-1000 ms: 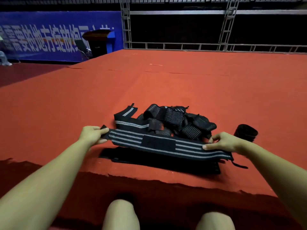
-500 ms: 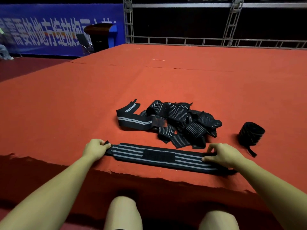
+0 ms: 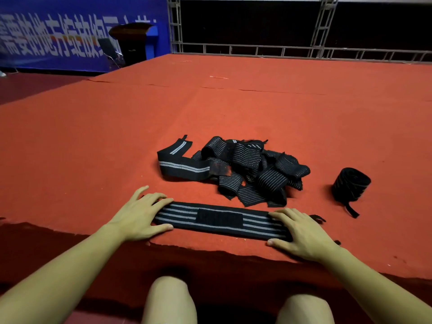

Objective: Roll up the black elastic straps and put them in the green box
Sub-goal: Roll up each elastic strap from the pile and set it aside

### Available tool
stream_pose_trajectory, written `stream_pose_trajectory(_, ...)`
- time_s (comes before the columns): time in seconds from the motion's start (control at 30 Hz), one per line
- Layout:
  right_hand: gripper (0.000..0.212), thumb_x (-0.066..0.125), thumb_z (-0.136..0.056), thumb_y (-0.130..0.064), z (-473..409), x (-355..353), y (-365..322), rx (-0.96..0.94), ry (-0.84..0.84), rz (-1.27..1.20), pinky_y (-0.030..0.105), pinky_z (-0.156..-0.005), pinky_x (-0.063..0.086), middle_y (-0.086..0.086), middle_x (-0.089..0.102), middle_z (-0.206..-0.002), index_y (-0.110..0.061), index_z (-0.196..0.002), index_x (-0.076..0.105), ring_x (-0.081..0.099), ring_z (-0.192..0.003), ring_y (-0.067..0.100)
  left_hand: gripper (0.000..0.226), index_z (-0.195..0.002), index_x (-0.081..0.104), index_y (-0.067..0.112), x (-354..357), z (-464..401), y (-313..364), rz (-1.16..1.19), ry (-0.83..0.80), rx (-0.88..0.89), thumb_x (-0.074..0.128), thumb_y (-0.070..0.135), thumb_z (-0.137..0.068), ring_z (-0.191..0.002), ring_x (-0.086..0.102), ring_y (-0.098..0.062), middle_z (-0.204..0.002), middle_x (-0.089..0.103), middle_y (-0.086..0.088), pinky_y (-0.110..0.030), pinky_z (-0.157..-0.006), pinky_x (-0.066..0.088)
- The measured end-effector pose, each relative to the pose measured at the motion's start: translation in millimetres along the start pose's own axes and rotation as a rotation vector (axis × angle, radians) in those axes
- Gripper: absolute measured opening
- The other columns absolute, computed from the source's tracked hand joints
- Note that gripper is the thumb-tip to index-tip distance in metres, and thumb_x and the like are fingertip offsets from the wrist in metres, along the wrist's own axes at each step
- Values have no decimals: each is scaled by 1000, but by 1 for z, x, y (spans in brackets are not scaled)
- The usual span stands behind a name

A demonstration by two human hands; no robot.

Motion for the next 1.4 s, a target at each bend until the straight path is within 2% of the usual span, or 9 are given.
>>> stream_pose_trajectory(0.13, 84, 42, -83, -91, -3, -2, -1, 4, -12, -4, 36, -96, 46, -14, 50, -131, -32, -142, 51, 50, -115, 11, 97, -155, 38, 29, 0, -8, -5, 43, -129, -7, 24, 93, -84, -126, 52, -16, -141, 49, 9, -35, -118, 32)
stream_pose_trajectory(0.27, 87, 43, -81, -93, -5, -2, 0, 17, -5, 0, 36, -97, 46, -13, 49, -132, -33, -144, 49, 50, -115, 12, 94, -150, 46, 23, -1, -9, -5, 33, -22, 41, 30, 90, -86, -117, 52, -15, -136, 51, 8, -34, -104, 46)
stream_pose_trajectory(0.57, 84, 40, -83, -92, -12, -6, -2, -6, 12, 81, 35, -94, 39, -14, 58, -126, -32, -139, 54, 53, -108, 14, 93, -146, 53, 20, -5, -6, -5, -30, 62, 7, 35, 89, -86, -107, 52, -17, -129, 54, 7, -34, -91, 46)
stream_pose_trajectory(0.8, 86, 38, -84, -92, -16, -4, -1, 1, -46, 31, 36, -101, 41, -13, 52, -132, -32, -144, 49, 52, -113, 12, 90, -133, 62, 25, -12, -6, -7, -46, 36, -18, 36, 94, -81, -95, 51, -15, -107, 57, 12, -33, -84, 44)
stream_pose_trajectory(1.03, 82, 39, -87, -88, -16, 0, 3, -2, -71, -21, 31, -104, 38, -14, 50, -139, -31, -146, 49, 48, -120, 9, 90, -146, 48, 34, 1, 0, -14, 37, -84, -98, 30, 94, -83, -106, 44, -12, -125, 51, 14, -28, -91, 34)
stream_pose_trajectory(1.17, 82, 35, -90, -86, -14, 3, 3, 1, -93, -6, 35, -113, 34, -14, 48, -145, -31, -149, 48, 45, -132, 11, 89, -154, 35, 38, 8, 3, -16, 90, -179, -118, 24, 93, -85, -131, 36, -12, -143, 42, 13, -34, -111, 26)
stream_pose_trajectory(1.27, 84, 29, -90, -87, -10, 4, -6, 52, -91, 34, 39, -122, 25, -11, 46, -150, -30, -149, 48, 43, -140, 15, 86, -156, 37, 32, 7, 2, -11, 55, -101, -78, 27, 86, -91, -149, 28, -17, -155, 39, 8, -42, -125, 7)
stream_pose_trajectory(1.33, 89, 14, -90, -87, -13, 6, -17, 139, -94, 39, 42, -127, 14, -10, 41, -157, -31, -152, 45, 34, -148, 13, 81, -159, 34, 28, 3, -2, 1, 40, -67, -20, 30, 78, -95, -154, 23, -16, -161, 35, 7, -45, -127, 3)
stream_pose_trajectory(1.4, 104, -11, -82, -87, -22, 10, -30, 243, -101, -9, 42, -129, 4, -9, 30, -166, -32, -156, 38, 20, -155, 12, 77, -161, 30, 24, -1, -11, 22, 88, -43, 15, 27, 71, -100, -156, 19, -12, -165, 31, 7, -42, -128, 4)
Point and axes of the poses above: each hand's wrist, its own z-axis away from the middle knuckle, its own x-axis out of the palm, y = z × x, the point moved 4 cm from there along -z, towards the middle knuckle
